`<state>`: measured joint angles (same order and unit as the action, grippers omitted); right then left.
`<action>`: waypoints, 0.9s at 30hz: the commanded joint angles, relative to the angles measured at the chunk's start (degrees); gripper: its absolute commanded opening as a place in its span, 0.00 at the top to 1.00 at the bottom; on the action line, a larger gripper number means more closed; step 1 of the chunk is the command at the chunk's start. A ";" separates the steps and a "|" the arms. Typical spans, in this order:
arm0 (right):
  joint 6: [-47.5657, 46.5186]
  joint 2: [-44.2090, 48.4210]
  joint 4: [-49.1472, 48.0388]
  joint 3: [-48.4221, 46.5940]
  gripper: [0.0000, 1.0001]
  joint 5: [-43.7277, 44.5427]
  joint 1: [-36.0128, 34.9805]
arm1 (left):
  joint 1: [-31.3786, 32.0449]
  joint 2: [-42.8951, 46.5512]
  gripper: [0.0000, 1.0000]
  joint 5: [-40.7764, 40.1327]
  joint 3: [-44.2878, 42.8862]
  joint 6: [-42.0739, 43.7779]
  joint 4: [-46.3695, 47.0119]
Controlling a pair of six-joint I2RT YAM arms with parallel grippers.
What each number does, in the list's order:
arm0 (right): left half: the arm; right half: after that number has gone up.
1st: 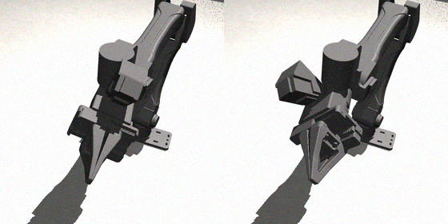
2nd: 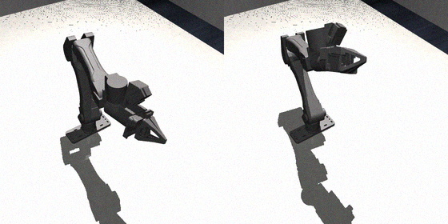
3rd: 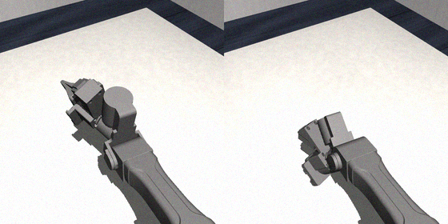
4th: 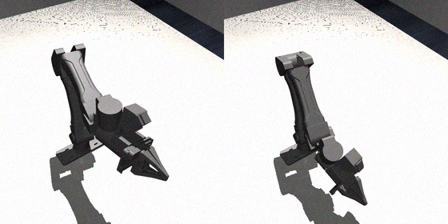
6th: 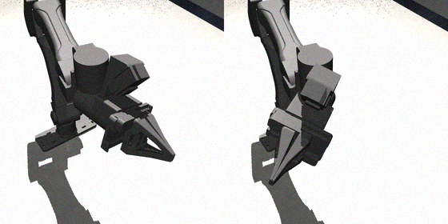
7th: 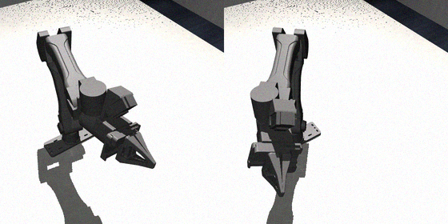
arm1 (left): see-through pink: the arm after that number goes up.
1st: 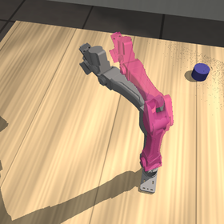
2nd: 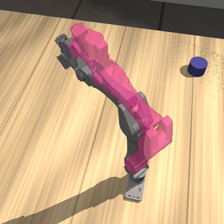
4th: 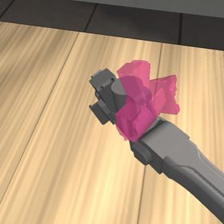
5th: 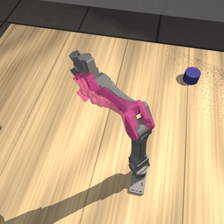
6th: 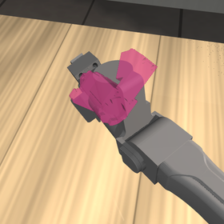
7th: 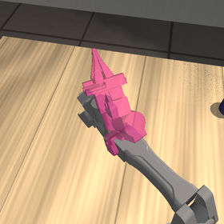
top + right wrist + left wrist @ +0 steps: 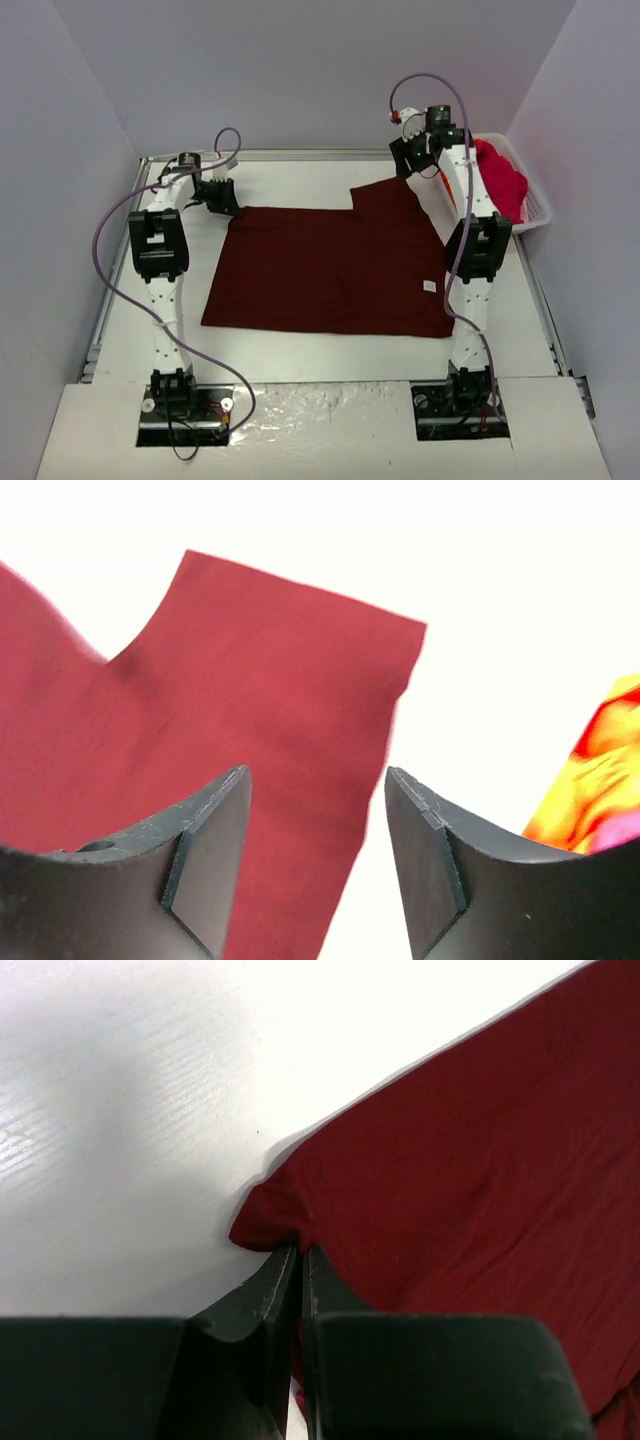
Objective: Fold and stack the t-shirts
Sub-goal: Grap the side of the flattened tshirt furthest away from the robot with both arms
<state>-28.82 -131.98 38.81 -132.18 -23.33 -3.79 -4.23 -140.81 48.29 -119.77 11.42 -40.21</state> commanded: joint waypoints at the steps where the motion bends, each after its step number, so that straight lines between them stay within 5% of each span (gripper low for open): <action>1: 4.91 -8.98 -4.17 -5.62 0.48 7.85 0.10 | 0.01 3.70 0.98 -3.91 2.16 -0.17 0.74; 10: 10.01 -17.69 -18.75 -9.76 0.39 11.90 -0.08 | 0.28 7.30 0.98 -5.58 8.84 1.23 2.50; 18: 11.33 -21.12 -21.41 -11.69 0.26 12.26 -0.25 | 0.45 8.36 0.98 -5.58 11.13 2.03 2.41; 27: 17.82 -26.83 -21.32 -15.12 0.33 7.34 0.71 | 1.42 7.66 0.98 -5.75 11.92 1.85 3.12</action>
<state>-14.81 -156.94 17.69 -144.77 -14.02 -3.70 -3.75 -134.67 45.10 -109.27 11.79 -35.33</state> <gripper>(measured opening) 0.681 0.035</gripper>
